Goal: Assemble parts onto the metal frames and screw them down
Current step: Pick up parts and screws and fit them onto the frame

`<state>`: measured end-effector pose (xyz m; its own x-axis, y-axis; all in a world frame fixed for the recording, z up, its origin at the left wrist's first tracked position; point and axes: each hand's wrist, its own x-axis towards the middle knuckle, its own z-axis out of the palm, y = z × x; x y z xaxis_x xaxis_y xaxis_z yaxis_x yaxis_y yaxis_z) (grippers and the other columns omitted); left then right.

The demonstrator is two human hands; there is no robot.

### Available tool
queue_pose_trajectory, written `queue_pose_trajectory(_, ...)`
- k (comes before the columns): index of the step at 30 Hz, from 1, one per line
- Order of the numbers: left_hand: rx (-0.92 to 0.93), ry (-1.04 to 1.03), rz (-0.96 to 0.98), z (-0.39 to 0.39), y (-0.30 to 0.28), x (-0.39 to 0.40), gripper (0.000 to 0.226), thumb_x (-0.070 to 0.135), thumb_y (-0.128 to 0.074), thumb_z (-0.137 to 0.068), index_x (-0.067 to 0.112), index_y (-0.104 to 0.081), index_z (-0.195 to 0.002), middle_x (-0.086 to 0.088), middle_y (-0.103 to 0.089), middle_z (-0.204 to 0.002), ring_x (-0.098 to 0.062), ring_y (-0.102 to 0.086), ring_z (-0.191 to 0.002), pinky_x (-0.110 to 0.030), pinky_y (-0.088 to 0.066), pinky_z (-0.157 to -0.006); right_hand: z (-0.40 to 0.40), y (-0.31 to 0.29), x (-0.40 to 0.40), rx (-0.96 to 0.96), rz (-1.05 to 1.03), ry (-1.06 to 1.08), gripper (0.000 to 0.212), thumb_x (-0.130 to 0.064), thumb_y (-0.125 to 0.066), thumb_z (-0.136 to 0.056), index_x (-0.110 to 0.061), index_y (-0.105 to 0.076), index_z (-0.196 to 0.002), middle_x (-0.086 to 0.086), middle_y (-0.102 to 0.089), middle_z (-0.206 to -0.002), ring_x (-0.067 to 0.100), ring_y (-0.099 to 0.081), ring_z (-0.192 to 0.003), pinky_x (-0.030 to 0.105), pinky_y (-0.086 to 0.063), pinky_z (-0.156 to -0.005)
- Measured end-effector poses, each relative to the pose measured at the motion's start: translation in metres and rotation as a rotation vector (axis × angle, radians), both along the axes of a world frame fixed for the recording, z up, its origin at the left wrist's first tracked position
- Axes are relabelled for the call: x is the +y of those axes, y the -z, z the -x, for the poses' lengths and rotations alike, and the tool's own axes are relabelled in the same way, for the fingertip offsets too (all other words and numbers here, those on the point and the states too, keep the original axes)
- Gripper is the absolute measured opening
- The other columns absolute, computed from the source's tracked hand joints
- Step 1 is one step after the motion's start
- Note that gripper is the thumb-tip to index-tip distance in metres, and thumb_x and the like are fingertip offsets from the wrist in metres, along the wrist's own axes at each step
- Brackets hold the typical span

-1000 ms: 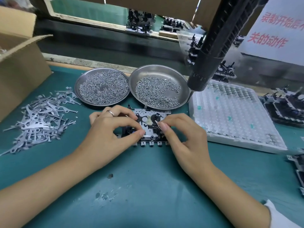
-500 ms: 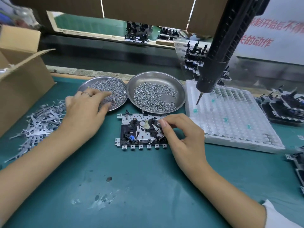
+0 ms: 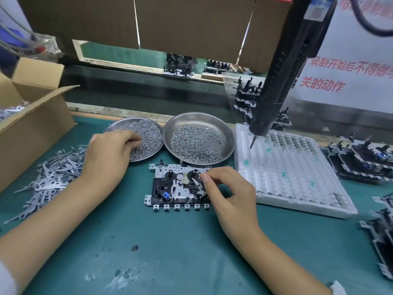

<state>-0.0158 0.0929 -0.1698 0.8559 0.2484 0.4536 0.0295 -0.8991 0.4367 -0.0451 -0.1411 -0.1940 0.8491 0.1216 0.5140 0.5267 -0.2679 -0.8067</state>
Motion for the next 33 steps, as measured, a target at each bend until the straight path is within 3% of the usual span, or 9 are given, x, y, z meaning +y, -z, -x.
queue_pose_trajectory(3,-0.052,0.037,0.075,0.003,0.004,0.001,0.016,0.011,-0.063,-0.089,0.012,-0.073,-0.102,-0.007,-0.072,-0.103,-0.031,-0.064,-0.098,-0.037,-0.047,-0.091,-0.001,0.001,0.000,-0.006,0.007,-0.013,0.012,-0.015,-0.063,-0.086,-0.014,-0.068,-0.075,-0.008,-0.062,-0.076,0.009,-0.057,-0.073,0.020,-0.044,-0.062)
queue_pose_trajectory(7,-0.110,0.081,0.169,0.008,0.004,0.001,0.020,-0.001,-0.065,-0.085,0.005,-0.073,-0.102,-0.007,-0.072,-0.099,-0.018,-0.064,-0.087,-0.001,-0.033,-0.083,-0.001,0.001,-0.001,-0.003,0.006,-0.013,0.012,-0.016,-0.063,-0.086,-0.014,-0.068,-0.076,-0.010,-0.061,-0.076,0.009,-0.058,-0.073,0.020,-0.044,-0.062)
queue_pose_trajectory(10,-0.116,0.105,0.228,0.012,0.003,-0.001,0.022,-0.002,-0.066,-0.084,0.005,-0.072,-0.103,-0.004,-0.071,-0.097,-0.014,-0.062,-0.084,0.007,-0.030,-0.079,-0.001,0.001,0.000,-0.012,0.010,-0.009,0.012,-0.015,-0.063,-0.086,-0.015,-0.068,-0.075,-0.010,-0.061,-0.076,0.009,-0.057,-0.073,0.020,-0.044,-0.062)
queue_pose_trajectory(14,-0.121,0.126,0.239,0.013,0.004,-0.004,0.026,-0.004,-0.066,-0.083,0.006,-0.071,-0.106,0.001,-0.068,-0.093,-0.014,-0.062,-0.083,0.006,-0.034,-0.074,0.000,0.001,0.001,-0.024,0.026,-0.011,0.012,-0.016,-0.064,-0.086,-0.013,-0.069,-0.076,-0.010,-0.062,-0.077,0.009,-0.058,-0.073,0.023,-0.045,-0.063)
queue_pose_trajectory(17,-0.130,0.139,0.220,0.013,0.004,-0.004,0.026,-0.002,-0.067,-0.083,0.006,-0.071,-0.107,-0.004,-0.070,-0.096,-0.016,-0.063,-0.082,-0.015,-0.044,-0.080,0.000,0.001,0.001,-0.030,0.034,-0.014,0.012,-0.015,-0.063,-0.086,-0.012,-0.069,-0.077,-0.009,-0.062,-0.078,0.009,-0.058,-0.074,0.025,-0.046,-0.064)
queue_pose_trajectory(19,-0.133,0.143,0.211,0.013,0.004,-0.004,0.028,-0.004,-0.067,-0.081,0.005,-0.071,-0.107,-0.007,-0.070,-0.095,-0.017,-0.063,-0.081,-0.021,-0.045,-0.084,0.000,0.001,0.000,-0.029,0.035,-0.012,0.012,-0.015,-0.063,-0.086,-0.012,-0.069,-0.076,-0.009,-0.062,-0.078,0.009,-0.058,-0.074,0.024,-0.046,-0.064)
queue_pose_trajectory(29,-0.132,0.168,0.224,0.012,0.005,-0.002,0.034,-0.005,-0.071,-0.078,0.008,-0.069,-0.109,-0.001,-0.067,-0.082,-0.016,-0.064,-0.075,-0.011,-0.039,-0.077,0.000,0.001,0.000,-0.010,0.028,-0.018,0.012,-0.015,-0.064,-0.086,-0.015,-0.068,-0.075,-0.010,-0.061,-0.076,0.009,-0.059,-0.073,0.017,-0.044,-0.065)
queue_pose_trajectory(33,-0.143,0.172,0.220,0.011,0.008,0.000,0.035,-0.003,-0.071,-0.079,0.009,-0.069,-0.111,0.000,-0.066,-0.084,-0.019,-0.064,-0.076,-0.010,-0.038,-0.073,0.000,0.001,0.000,-0.018,0.030,-0.028,0.012,-0.017,-0.064,-0.087,-0.017,-0.068,-0.075,-0.010,-0.061,-0.077,0.010,-0.059,-0.074,0.021,-0.046,-0.065)
